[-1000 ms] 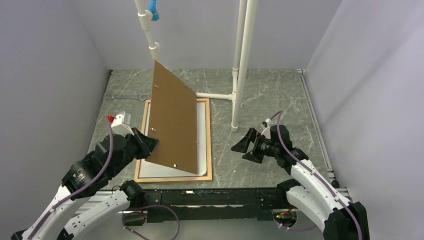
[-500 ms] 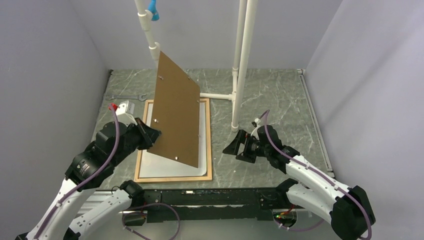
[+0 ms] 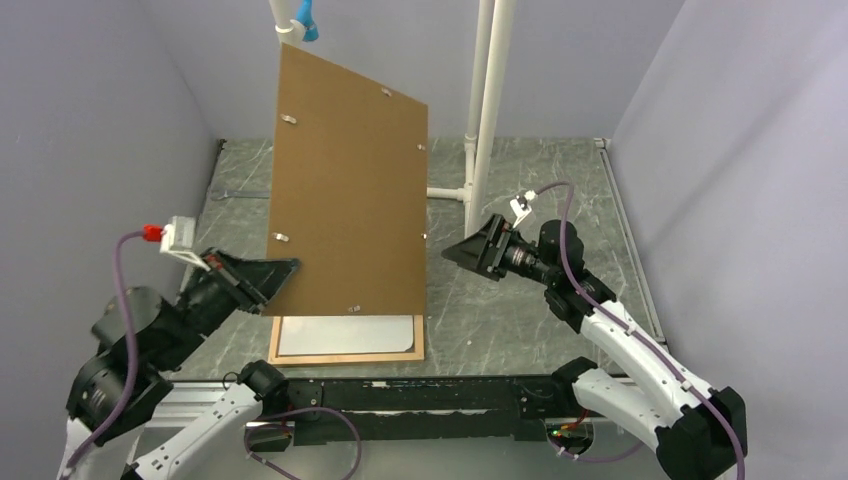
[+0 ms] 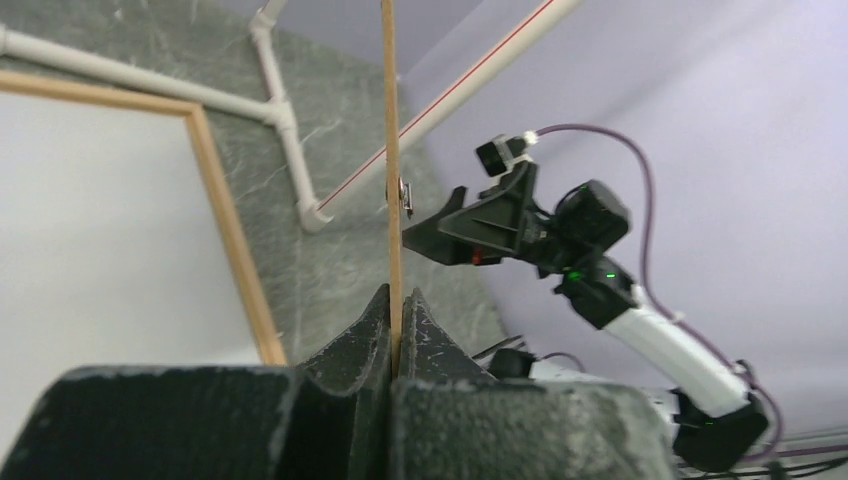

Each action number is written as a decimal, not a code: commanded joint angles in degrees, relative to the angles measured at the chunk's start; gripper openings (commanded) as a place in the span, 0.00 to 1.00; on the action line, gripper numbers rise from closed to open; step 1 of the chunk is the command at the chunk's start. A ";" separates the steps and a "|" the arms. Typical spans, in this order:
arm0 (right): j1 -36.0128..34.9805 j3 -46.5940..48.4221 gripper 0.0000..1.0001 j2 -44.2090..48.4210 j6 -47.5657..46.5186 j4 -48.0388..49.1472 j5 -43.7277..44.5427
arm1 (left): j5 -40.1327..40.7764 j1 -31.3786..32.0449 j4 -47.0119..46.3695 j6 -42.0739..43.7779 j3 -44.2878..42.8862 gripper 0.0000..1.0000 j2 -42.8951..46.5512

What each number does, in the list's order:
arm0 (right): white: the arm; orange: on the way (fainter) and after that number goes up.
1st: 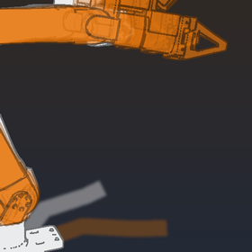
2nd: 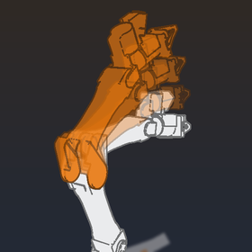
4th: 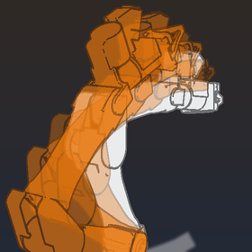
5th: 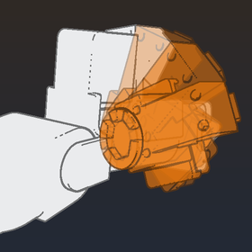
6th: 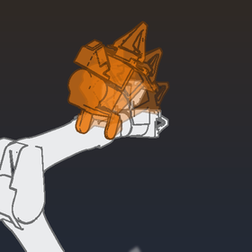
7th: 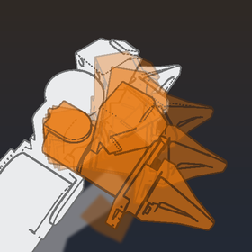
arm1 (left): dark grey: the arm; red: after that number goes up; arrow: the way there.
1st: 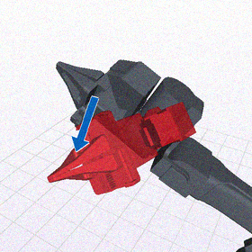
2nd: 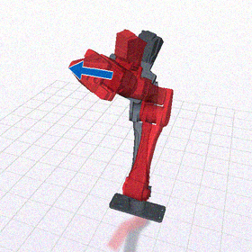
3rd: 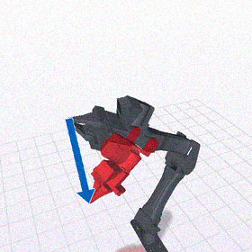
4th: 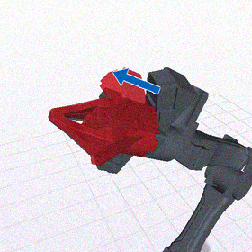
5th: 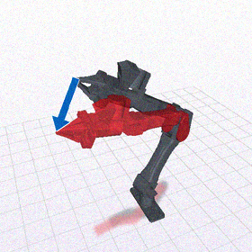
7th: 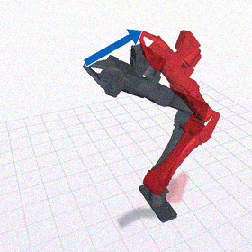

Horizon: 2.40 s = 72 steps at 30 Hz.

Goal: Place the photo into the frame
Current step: Pick up the photo frame item at the center of the board.

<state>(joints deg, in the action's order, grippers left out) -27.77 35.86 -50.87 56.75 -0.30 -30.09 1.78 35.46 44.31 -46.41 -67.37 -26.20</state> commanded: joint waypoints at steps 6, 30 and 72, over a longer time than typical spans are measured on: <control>1.75 3.66 0.99 -7.88 12.09 32.48 -12.57 | -2.01 -0.13 -6.55 -7.49 -3.48 0.00 6.40; -0.20 12.99 0.99 -10.66 8.94 24.30 -10.66 | 1.90 5.99 -10.58 -11.10 7.49 0.00 18.43; -1.08 14.53 0.39 -10.08 24.27 48.58 -20.57 | 7.59 7.32 -4.20 -19.12 19.71 0.06 21.27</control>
<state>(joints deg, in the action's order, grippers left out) -27.59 45.95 -61.76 79.35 39.59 -45.19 5.96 42.98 38.13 -66.83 -49.43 -2.55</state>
